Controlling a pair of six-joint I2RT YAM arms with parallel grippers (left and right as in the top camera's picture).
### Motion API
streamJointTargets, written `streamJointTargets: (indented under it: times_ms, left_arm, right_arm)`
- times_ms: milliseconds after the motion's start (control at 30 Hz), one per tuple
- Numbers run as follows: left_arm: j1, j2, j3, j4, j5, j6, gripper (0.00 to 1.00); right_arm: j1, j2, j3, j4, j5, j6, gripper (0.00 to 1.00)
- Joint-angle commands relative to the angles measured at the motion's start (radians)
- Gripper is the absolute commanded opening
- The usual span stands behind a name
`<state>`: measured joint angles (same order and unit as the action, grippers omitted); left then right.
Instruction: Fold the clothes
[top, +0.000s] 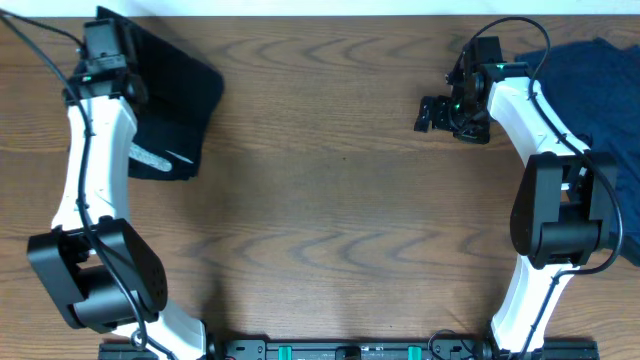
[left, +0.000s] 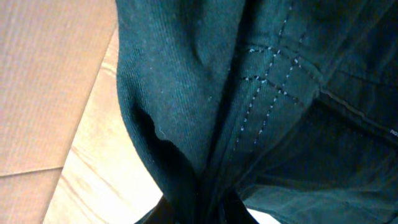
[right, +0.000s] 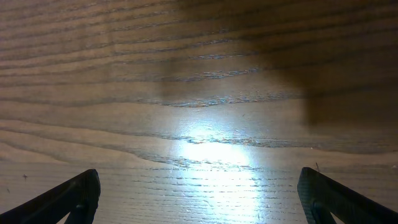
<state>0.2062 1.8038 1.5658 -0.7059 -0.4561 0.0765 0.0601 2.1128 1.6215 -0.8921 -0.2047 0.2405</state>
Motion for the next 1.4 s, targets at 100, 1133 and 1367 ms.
streamJointTargets:
  times_ms: [100,1133,1367]
  left_arm:
    - [0.03,-0.038,0.035,0.025,-0.027,0.005,0.06]
    - [0.158,0.068,-0.008,0.141,0.0,-0.116,0.06]
    - [0.183,0.118,-0.008,0.152,-0.001,-0.116,0.14]
  right_arm:
    - [0.006,-0.024,0.013,0.002,0.006,-0.01,0.99]
    - [0.006,-0.024,0.013,0.002,0.006,-0.01,0.99]
    - [0.006,-0.024,0.013,0.002,0.006,-0.01,0.99]
